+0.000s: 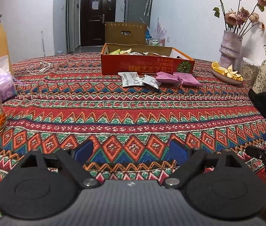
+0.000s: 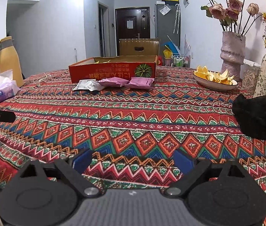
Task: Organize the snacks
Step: 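Withdraw both tools from the box toward the remaining pink packets, then grasp a white packet with the left tool while the right grasps a pink packet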
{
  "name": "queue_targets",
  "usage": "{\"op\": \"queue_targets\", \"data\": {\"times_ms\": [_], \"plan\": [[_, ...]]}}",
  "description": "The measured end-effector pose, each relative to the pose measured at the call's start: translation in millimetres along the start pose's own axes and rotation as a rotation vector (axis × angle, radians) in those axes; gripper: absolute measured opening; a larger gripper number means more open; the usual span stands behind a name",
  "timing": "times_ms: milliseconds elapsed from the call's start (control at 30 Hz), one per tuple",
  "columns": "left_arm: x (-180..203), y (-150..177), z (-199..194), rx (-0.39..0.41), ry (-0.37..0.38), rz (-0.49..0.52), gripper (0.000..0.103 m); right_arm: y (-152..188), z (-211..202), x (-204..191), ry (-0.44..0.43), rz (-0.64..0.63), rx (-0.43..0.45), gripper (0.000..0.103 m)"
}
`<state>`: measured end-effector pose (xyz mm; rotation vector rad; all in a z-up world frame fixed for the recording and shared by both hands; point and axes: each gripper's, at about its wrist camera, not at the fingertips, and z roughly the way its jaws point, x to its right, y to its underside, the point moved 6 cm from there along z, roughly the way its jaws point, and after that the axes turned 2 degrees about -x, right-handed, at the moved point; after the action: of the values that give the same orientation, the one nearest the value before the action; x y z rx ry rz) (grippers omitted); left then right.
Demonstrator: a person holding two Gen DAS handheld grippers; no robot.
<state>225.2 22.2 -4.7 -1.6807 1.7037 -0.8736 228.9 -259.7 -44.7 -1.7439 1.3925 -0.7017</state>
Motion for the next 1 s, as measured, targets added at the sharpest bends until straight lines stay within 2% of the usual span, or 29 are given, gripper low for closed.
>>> {"op": "queue_targets", "data": {"times_ms": [167, 400, 500, 600, 700, 800, 867, 900, 967, 1000], "plan": [[9, -12, 16, -0.007, 0.022, 0.016, 0.089, -4, 11, 7, 0.004, 0.014, -0.018, 0.093], [29, -58, 63, 0.026, 0.074, 0.113, 0.089, -27, 29, 19, 0.019, 0.001, -0.026, 0.093], [38, -83, 90, 0.041, 0.121, 0.169, 0.089, -50, 41, 27, 0.006, 0.013, -0.018, 0.093], [46, -105, 124, 0.051, 0.139, 0.235, 0.089, -80, 59, 35, 0.001, 0.018, -0.008, 0.091], [49, -121, 164, 0.029, 0.149, 0.272, 0.087, -113, 84, 39, -0.001, 0.006, -0.006, 0.087], [52, -127, 200, -0.012, 0.183, 0.283, 0.082, -141, 115, 40, -0.012, 0.0, -0.007, 0.086], [53, -128, 219, -0.034, 0.183, 0.285, 0.069, -158, 141, 41, -0.029, 0.019, -0.014, 0.086], [53, -128, 227, -0.041, 0.184, 0.285, 0.068, -165, 157, 40, -0.039, 0.027, -0.024, 0.086], [51, -126, 236, -0.055, 0.182, 0.278, 0.056, -173, 187, 36, -0.047, 0.031, -0.037, 0.086], [51, -125, 238, -0.052, 0.186, 0.273, 0.056, -174, 204, 34, -0.047, 0.039, -0.052, 0.084]]}}
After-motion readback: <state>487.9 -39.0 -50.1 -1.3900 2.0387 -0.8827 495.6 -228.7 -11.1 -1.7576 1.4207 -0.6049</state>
